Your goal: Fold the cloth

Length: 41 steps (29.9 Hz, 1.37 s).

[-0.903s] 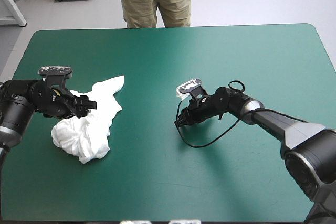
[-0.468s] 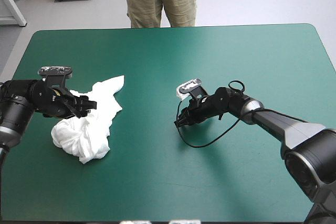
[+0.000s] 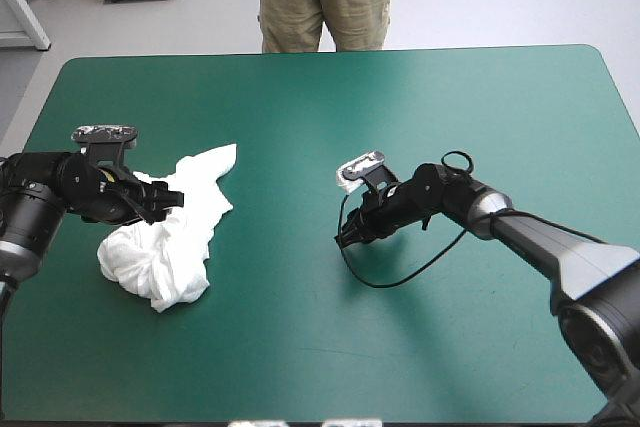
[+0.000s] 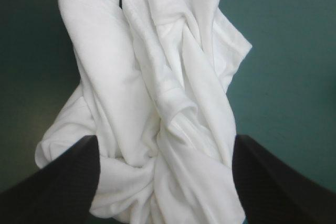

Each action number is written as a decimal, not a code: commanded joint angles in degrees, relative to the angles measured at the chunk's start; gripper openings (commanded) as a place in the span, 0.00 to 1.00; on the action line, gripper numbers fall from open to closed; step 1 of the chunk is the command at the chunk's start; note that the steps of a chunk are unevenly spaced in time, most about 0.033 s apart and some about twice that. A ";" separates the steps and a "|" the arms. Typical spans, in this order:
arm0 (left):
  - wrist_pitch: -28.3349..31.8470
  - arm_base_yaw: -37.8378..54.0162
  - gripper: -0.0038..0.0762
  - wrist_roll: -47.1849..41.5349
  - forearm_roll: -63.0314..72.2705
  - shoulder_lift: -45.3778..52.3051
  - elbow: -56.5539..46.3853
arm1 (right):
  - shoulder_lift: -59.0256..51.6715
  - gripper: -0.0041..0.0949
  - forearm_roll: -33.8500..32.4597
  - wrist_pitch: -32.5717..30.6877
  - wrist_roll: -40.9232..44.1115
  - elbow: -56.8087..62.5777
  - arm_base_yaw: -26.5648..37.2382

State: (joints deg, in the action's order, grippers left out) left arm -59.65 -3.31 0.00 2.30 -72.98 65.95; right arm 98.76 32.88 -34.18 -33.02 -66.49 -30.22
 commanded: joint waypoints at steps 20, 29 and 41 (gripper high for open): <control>3.79 -0.01 0.69 4.29 1.01 1.51 1.90 | -50.70 0.38 -45.48 -14.89 42.80 -2.01 0.00; 4.03 -0.01 0.69 4.63 3.44 -4.60 1.90 | -58.78 0.38 -48.90 -18.24 45.52 -2.01 0.00; 8.12 -0.01 0.69 4.63 4.89 -19.33 1.90 | -58.78 0.38 -48.90 -17.75 45.52 -2.01 0.00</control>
State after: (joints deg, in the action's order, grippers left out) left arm -52.92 -3.31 4.66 5.36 -91.30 65.95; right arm 39.86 -14.63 -56.02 12.48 -66.79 -30.22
